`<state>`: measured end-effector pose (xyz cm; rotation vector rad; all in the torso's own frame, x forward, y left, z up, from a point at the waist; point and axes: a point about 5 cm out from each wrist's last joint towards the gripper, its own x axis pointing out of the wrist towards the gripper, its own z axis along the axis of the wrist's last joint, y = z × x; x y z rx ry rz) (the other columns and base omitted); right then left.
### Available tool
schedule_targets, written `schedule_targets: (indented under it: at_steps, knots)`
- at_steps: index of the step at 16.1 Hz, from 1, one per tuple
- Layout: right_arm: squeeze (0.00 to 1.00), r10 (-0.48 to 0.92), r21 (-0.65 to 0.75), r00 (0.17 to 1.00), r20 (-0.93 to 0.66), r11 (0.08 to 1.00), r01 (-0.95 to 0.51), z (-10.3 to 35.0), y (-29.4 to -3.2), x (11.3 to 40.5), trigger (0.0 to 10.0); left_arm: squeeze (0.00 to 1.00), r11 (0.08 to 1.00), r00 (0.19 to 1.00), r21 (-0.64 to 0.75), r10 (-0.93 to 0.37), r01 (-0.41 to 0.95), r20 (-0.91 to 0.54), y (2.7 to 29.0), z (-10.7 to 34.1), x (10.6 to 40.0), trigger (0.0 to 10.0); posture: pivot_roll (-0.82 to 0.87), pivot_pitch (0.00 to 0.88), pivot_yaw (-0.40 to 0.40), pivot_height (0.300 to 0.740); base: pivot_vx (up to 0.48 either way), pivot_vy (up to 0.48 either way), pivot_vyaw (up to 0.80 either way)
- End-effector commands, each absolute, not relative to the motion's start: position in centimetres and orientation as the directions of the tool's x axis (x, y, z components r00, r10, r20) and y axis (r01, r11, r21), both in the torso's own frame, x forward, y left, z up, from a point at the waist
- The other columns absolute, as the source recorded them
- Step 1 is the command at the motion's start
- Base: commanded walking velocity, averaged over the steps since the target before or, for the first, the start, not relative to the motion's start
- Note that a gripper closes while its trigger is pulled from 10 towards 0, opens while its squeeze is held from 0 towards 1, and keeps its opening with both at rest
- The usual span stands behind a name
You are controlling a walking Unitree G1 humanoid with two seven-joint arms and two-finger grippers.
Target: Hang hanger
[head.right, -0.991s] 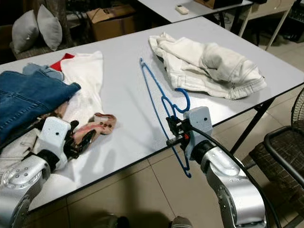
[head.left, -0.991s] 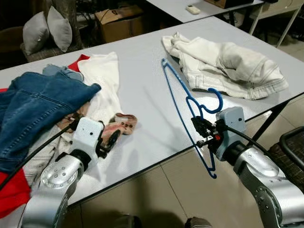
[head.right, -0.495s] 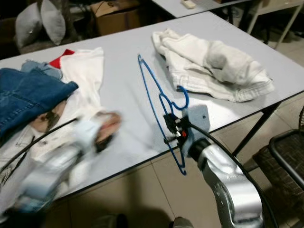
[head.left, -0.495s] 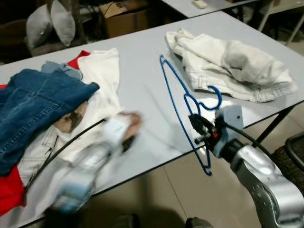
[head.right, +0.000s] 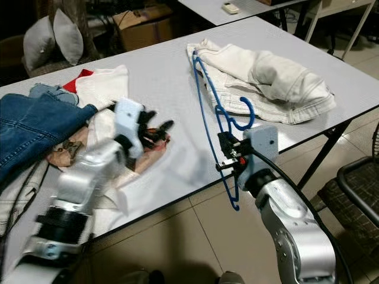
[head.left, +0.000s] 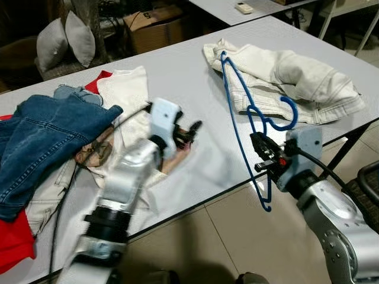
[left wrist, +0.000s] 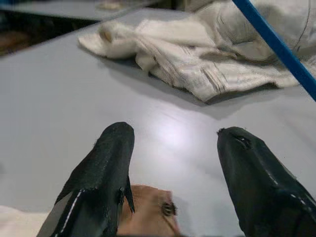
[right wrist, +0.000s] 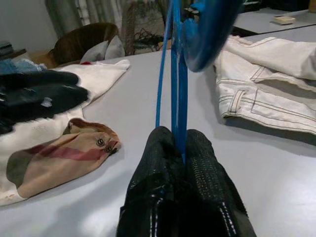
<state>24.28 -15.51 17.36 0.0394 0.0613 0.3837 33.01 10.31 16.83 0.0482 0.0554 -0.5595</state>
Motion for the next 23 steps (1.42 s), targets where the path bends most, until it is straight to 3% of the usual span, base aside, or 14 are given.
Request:
schedule_targets:
  at_steps: [1, 5, 8, 10, 14, 17, 18, 19, 23]
  knots:
    - [0.0, 0.388, 0.059, 0.922, -0.001, 0.92, -0.387, 18.0, -15.1, 24.1, 10.0, 1.0, 0.862, 0.862, 0.034, -0.506, 0.506, -0.003, 11.9, 18.1, 32.5, 10.0, -0.14, 0.079, 0.133, 0.74, 0.0, 0.0, 0.0]
    - [0.0, 0.433, 0.078, 0.9, 0.046, 0.897, -0.436, 18.9, -14.1, 24.4, 10.0, 1.0, 0.935, 0.929, 0.043, -0.355, 0.353, 0.103, 16.9, 19.8, 28.8, 10.0, -0.11, 0.085, 0.105, 0.74, 0.0, 0.0, 0.0]
    - [0.0, 0.471, 0.091, 0.881, 0.042, 0.877, -0.472, 18.5, -13.4, 24.7, 10.0, 1.0, 0.937, 0.935, 0.073, -0.346, 0.341, 0.079, 17.8, 19.6, 26.6, 10.0, -0.08, 0.087, 0.084, 0.74, 0.0, 0.0, 0.0]
    - [0.0, 0.488, 0.094, 0.872, 0.044, 0.867, -0.49, 18.6, -13.1, 24.9, 10.0, 1.0, 0.968, 0.969, 0.103, -0.237, 0.23, 0.065, 19.7, 19.6, 26.0, 10.0, -0.08, 0.078, 0.081, 0.74, 0.0, 0.0, 0.0]
    - [0.0, 0.501, 0.088, 0.864, 0.05, 0.86, -0.503, 18.6, -12.9, 24.8, 10.0, 1.0, 0.983, 0.981, 0.081, -0.172, 0.165, 0.089, 20.4, 20.1, 26.2, 10.0, -0.09, 0.063, 0.09, 0.74, 0.0, 0.0, 0.0]
    - [0.0, 0.488, 0.076, 0.871, 0.045, 0.868, -0.49, 18.5, -13.0, 24.8, 10.0, 1.0, 0.978, 0.978, 0.081, -0.197, 0.191, 0.074, 19.5, 19.9, 26.3, 10.0, -0.1, 0.056, 0.093, 0.74, 0.0, 0.0, 0.0]
    - [0.0, 0.476, 0.072, 0.879, 0.037, 0.876, -0.477, 18.3, -13.2, 24.8, 10.0, 0.78, 0.976, 0.977, 0.087, -0.206, 0.201, 0.056, 19.1, 19.6, 26.2, 10.0, -0.1, 0.054, 0.095, 0.74, 0.0, 0.0, 0.0]
    - [0.0, 0.468, 0.071, 0.883, 0.03, 0.881, -0.468, 18.2, -13.3, 24.8, 10.0, 0.0, 0.976, 0.977, 0.08, -0.208, 0.203, 0.055, 18.9, 19.4, 26.2, 10.0, -0.1, 0.053, 0.095, 0.74, 0.0, 0.0, 0.0]
    - [0.0, 0.467, 0.059, 0.884, 0.038, 0.882, -0.468, 18.3, -13.3, 25.0, 10.0, 0.0, 0.977, 0.976, 0.052, -0.212, 0.209, 0.051, 17.9, 18.9, 26.0, 10.0, -0.1, 0.05, 0.082, 0.74, 0.0, 0.395, 0.0]
